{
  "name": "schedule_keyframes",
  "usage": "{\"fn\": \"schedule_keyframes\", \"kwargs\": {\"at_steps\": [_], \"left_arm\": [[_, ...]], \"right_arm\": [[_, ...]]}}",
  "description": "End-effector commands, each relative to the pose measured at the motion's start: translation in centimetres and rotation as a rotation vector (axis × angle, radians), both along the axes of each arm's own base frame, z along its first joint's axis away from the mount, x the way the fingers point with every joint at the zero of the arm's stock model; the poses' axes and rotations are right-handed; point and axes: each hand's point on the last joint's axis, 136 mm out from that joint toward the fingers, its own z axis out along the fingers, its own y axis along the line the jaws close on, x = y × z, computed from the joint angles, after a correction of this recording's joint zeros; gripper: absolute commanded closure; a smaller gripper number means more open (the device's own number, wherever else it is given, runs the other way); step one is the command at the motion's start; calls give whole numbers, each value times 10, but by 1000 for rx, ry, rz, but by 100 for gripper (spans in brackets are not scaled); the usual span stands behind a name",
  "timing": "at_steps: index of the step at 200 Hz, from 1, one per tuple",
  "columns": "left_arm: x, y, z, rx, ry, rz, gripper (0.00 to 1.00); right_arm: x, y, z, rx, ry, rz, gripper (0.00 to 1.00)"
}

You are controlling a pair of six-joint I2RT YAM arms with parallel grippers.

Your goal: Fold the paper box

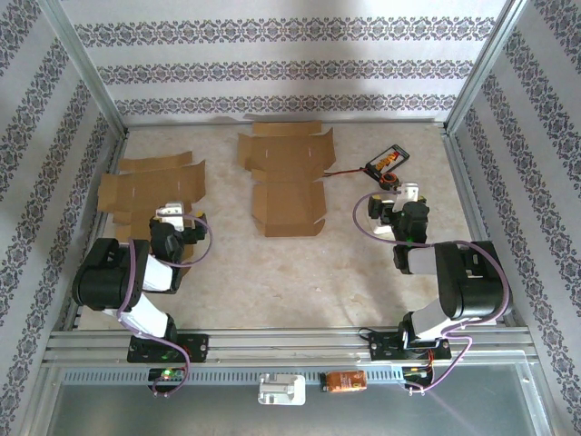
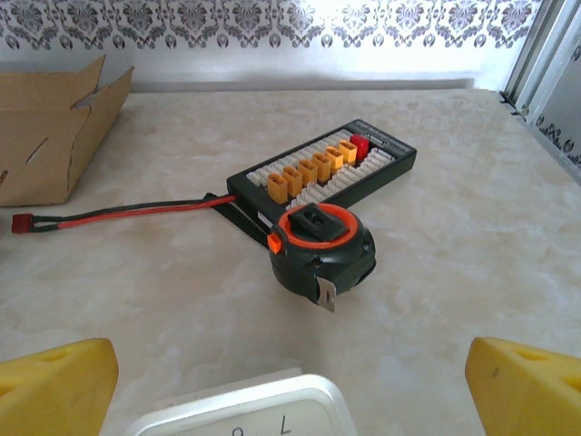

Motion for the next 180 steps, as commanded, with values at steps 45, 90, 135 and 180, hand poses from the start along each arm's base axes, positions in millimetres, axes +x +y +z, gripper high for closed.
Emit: {"fn": "schedule_keyframes", "kwargs": {"at_steps": [45,90,135,180], "left_arm": [[11,-6,101,-163,-49,23,0],[19,-69,139,-556,121,-138,0],[8,-180,145,-723,503,-422,2],[-14,-222,125,-705,763,-544,0]], "right_arm": [[-9,23,96,259,-4,44,2],[6,110,140,494,204,274,2],[38,198,126,544,522,440,2],[106,204,58,417,650,314,2]]}}
